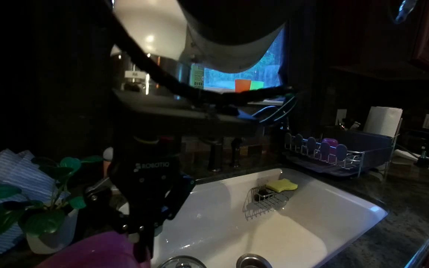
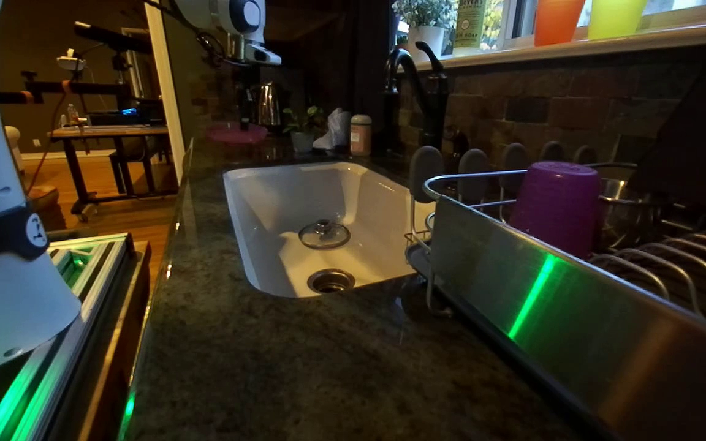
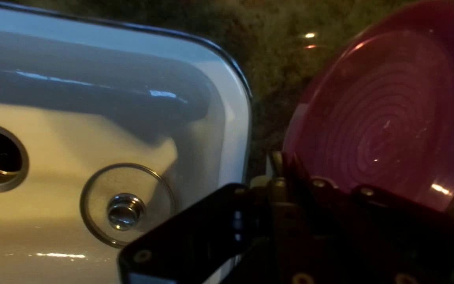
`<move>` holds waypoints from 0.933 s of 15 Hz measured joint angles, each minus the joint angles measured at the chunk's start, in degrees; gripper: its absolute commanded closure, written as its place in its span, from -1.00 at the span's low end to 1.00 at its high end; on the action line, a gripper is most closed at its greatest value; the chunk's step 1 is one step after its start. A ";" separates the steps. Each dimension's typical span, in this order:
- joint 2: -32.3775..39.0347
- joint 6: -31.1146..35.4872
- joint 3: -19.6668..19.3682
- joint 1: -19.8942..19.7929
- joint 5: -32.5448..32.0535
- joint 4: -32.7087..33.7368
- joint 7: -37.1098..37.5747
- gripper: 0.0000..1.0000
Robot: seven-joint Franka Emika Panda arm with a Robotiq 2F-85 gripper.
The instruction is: Move the purple plate to the dish rack
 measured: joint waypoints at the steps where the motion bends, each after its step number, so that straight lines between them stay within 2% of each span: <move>1: -2.11 -2.69 -0.01 -0.13 0.44 -1.30 0.77 0.98; 4: -9.53 -11.85 -0.06 -1.57 1.79 -6.28 5.52 0.98; 6: -15.52 -15.72 -0.06 -3.21 1.81 -10.83 10.00 0.98; 12: -33.93 -23.39 1.87 -10.11 1.85 -24.13 22.41 0.92; 14: -36.53 -23.42 2.77 -11.81 1.85 -26.27 24.43 0.92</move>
